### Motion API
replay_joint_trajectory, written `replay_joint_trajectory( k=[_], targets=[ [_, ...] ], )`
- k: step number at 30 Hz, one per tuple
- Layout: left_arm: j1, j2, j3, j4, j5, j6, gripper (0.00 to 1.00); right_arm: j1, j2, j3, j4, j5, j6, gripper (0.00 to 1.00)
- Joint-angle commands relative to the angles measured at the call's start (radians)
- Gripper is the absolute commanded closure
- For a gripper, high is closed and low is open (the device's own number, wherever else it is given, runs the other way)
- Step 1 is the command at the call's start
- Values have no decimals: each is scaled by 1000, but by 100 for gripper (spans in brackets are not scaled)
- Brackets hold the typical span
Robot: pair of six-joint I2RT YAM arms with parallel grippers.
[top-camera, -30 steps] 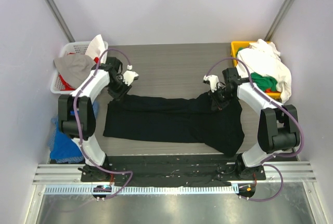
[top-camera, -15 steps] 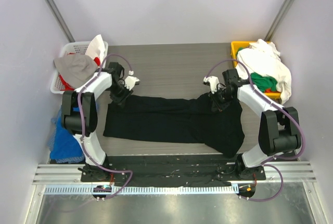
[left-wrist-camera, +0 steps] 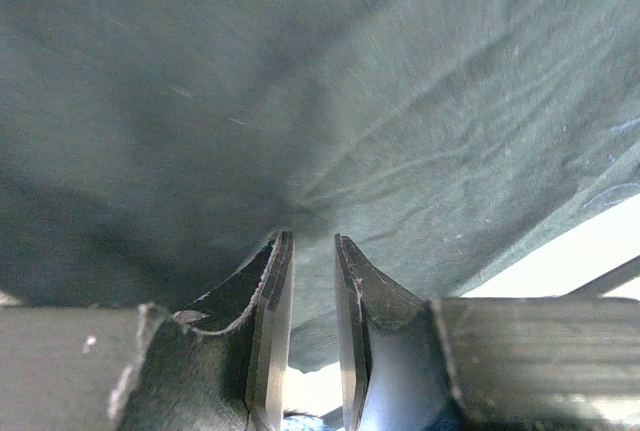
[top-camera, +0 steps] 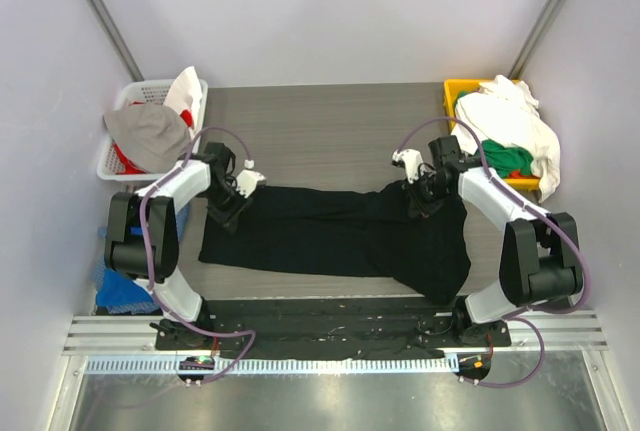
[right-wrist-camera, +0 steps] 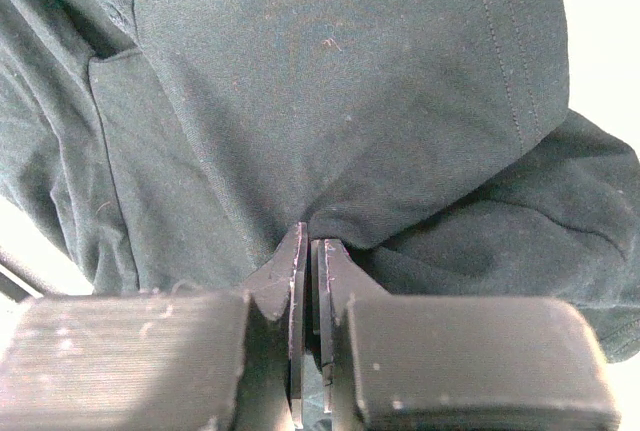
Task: Fold and stack the t-shirts
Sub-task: Fold the other side of the tshirt into a rectangle
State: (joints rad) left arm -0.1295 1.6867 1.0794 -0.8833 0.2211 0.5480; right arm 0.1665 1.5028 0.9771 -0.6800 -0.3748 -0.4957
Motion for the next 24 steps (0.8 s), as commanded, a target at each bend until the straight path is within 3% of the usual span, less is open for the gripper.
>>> replay_joint_trajectory(
  k=[1, 8, 16, 24],
  targets=[
    [2, -53, -67, 36, 29, -14, 74, 5, -64, -15, 7, 23, -1, 99],
    [1, -94, -70, 17, 41, -26, 75, 5, -84, -37, 2, 50, -7, 99],
    [1, -154, 122, -49, 95, -75, 74, 5, -59, -48, 13, 71, -12, 99],
    [1, -43, 200, 9, 50, -94, 74, 10, -30, -48, 25, 82, -12, 99]
  ],
)
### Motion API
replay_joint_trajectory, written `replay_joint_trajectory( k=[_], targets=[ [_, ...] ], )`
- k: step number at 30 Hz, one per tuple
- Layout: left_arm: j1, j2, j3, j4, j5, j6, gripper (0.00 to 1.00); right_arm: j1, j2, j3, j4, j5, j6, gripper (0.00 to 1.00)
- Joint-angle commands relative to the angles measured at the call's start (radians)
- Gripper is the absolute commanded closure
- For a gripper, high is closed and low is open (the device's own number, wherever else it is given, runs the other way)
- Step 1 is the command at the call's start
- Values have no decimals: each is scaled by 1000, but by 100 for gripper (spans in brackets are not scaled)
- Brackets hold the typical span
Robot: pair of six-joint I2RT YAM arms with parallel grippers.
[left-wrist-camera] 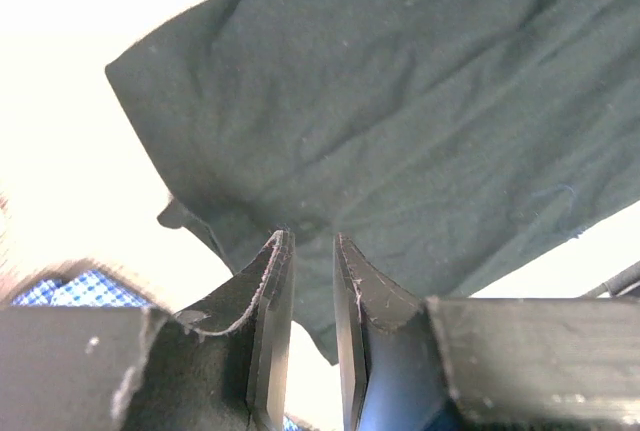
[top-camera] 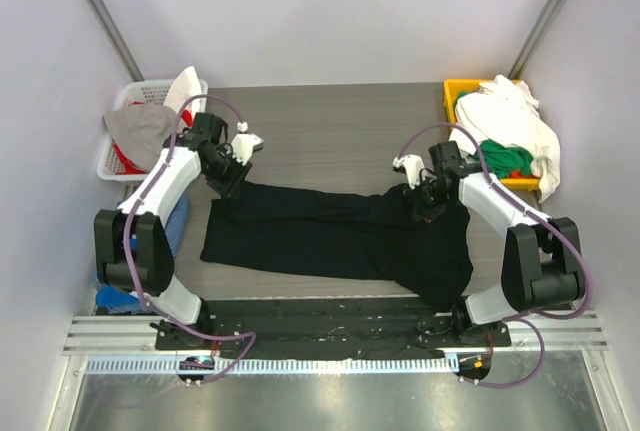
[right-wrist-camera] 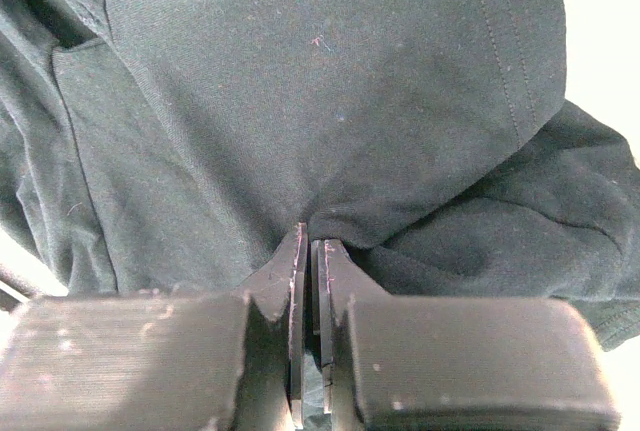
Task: Fold and stack the t-shirts
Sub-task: Fold the other side of the tshirt into a rectangle
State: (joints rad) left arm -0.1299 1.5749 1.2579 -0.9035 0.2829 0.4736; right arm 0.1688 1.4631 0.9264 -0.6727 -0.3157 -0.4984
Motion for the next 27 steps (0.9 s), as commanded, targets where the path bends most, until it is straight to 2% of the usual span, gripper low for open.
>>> replay_joint_trajectory(
  k=[1, 11, 27],
  targets=[
    [1, 83, 17, 44, -14, -20, 74, 6, 13, 5, 18, 23, -9, 99],
    [1, 131, -170, 147, -131, 22, 75, 8, 13, 2, 18, 24, -12, 99],
    [1, 189, -166, 158, -145, 19, 77, 11, -27, 14, -4, 110, -26, 99]
  ],
)
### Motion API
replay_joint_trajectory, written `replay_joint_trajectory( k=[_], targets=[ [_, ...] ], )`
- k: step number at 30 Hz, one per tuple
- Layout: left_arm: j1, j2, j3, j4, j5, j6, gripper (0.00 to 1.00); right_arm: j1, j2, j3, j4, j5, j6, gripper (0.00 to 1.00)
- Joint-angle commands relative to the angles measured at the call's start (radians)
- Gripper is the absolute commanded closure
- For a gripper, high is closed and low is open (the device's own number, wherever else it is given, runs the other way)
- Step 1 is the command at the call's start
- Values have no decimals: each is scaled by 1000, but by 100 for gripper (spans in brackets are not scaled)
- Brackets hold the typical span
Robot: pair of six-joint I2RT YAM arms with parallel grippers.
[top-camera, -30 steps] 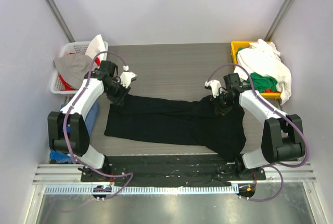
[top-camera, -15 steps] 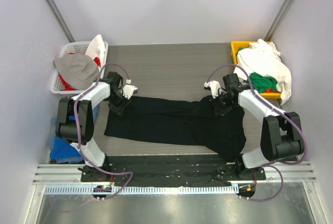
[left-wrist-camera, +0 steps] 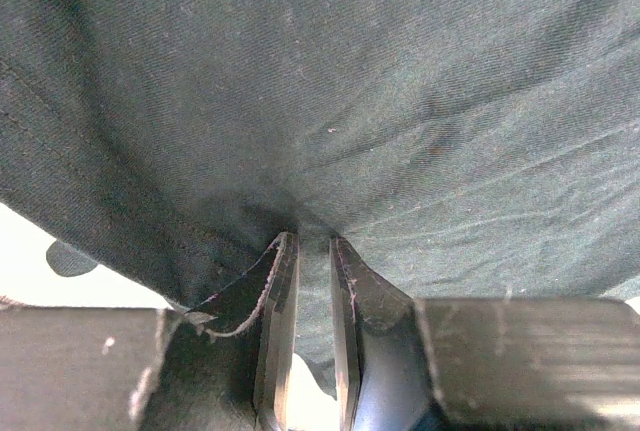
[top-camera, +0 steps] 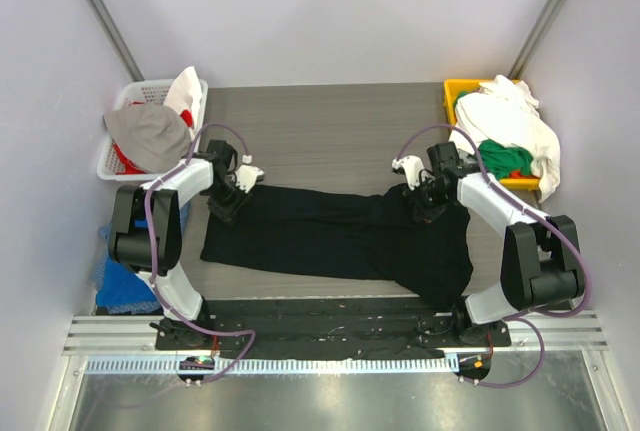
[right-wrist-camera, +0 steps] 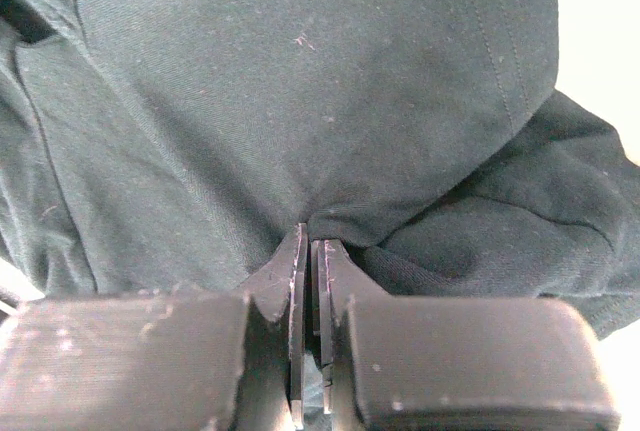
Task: Fold and stack the t-shirts
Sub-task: Fold the other side of the tshirt into a rectangle
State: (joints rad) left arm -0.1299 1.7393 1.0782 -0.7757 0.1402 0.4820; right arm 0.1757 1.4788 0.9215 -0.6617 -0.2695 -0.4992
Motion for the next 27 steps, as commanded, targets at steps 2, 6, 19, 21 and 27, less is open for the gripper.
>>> replay_joint_trajectory(
  k=[2, 6, 19, 21, 27],
  targets=[
    [1, 23, 15, 30, -2, 9, 77, 2, -51, 10, -18, 76, -29, 97],
    [1, 25, 19, 21, 1, 10, 77, 4, -71, -9, -33, 98, -30, 90],
    [1, 26, 28, 9, -1, 17, 78, 13, -97, -3, -139, 105, -39, 60],
    [3, 28, 32, 6, -1, 17, 78, 13, -100, 10, -159, 95, -35, 57],
    [1, 32, 38, 6, -5, 20, 78, 21, -107, 34, -200, 53, -21, 58]
  ],
)
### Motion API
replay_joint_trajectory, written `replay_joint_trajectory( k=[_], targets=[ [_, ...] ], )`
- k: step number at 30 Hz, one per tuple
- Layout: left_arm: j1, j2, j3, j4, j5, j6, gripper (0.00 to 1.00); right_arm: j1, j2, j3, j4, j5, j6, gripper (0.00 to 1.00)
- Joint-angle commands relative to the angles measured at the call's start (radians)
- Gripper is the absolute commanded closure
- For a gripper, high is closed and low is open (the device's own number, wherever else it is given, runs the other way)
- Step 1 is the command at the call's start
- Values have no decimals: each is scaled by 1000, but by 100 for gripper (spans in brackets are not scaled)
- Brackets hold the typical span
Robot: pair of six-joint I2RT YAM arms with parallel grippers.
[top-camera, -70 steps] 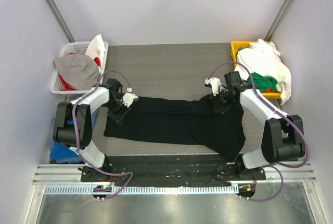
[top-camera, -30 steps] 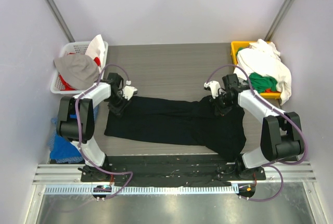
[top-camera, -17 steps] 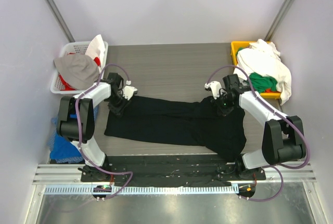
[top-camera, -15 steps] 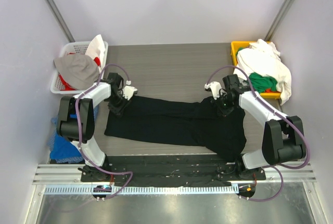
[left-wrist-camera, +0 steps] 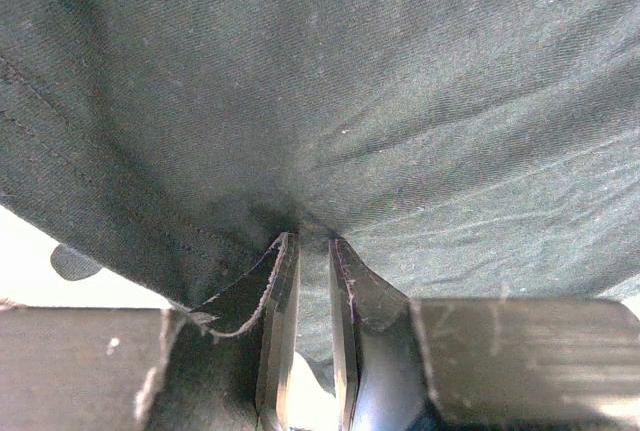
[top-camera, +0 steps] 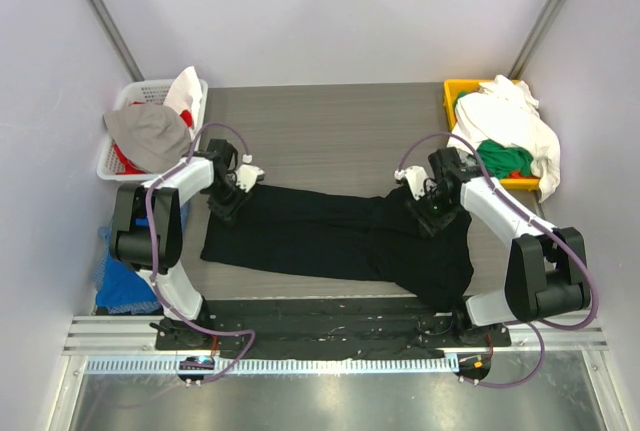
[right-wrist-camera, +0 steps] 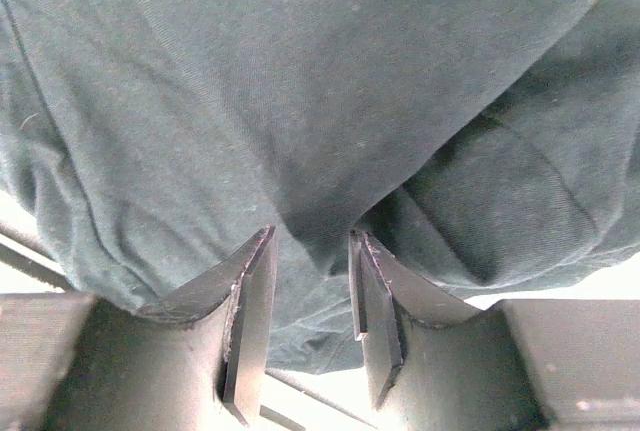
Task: Fold and stack the t-shirts
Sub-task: Fold the other side of the tshirt into a rectangle
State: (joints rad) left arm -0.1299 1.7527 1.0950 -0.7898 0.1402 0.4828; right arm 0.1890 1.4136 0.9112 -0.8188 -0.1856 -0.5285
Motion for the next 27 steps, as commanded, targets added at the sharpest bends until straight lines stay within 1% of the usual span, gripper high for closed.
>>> replay_joint_trajectory(
  k=[1, 4, 6, 8, 9, 11, 17, 24, 27],
  targets=[
    [1, 22, 23, 20, -4, 20, 78, 7, -53, 57, -43, -29, 13, 58],
    [1, 27, 26, 20, -2, 19, 78, 10, -76, 93, -17, -6, 31, 57],
    [1, 30, 28, 23, -2, 19, 78, 9, -76, 116, 9, 21, 32, 52],
    [1, 28, 29, 21, -5, 20, 78, 9, -48, 164, 20, 49, 28, 51],
    [1, 28, 31, 21, -5, 20, 78, 9, -39, 181, 23, 57, 27, 48],
    [1, 24, 32, 20, -7, 23, 78, 9, -4, 218, 46, 66, 24, 47],
    [1, 16, 36, 18, -5, 25, 78, 7, 82, 264, 118, 86, 16, 46],
    [1, 25, 34, 20, -13, 28, 78, 3, 194, 301, 170, 25, 32, 46],
    [1, 27, 34, 18, -13, 27, 78, 0, 219, 314, 176, 9, 33, 47]
  ],
)
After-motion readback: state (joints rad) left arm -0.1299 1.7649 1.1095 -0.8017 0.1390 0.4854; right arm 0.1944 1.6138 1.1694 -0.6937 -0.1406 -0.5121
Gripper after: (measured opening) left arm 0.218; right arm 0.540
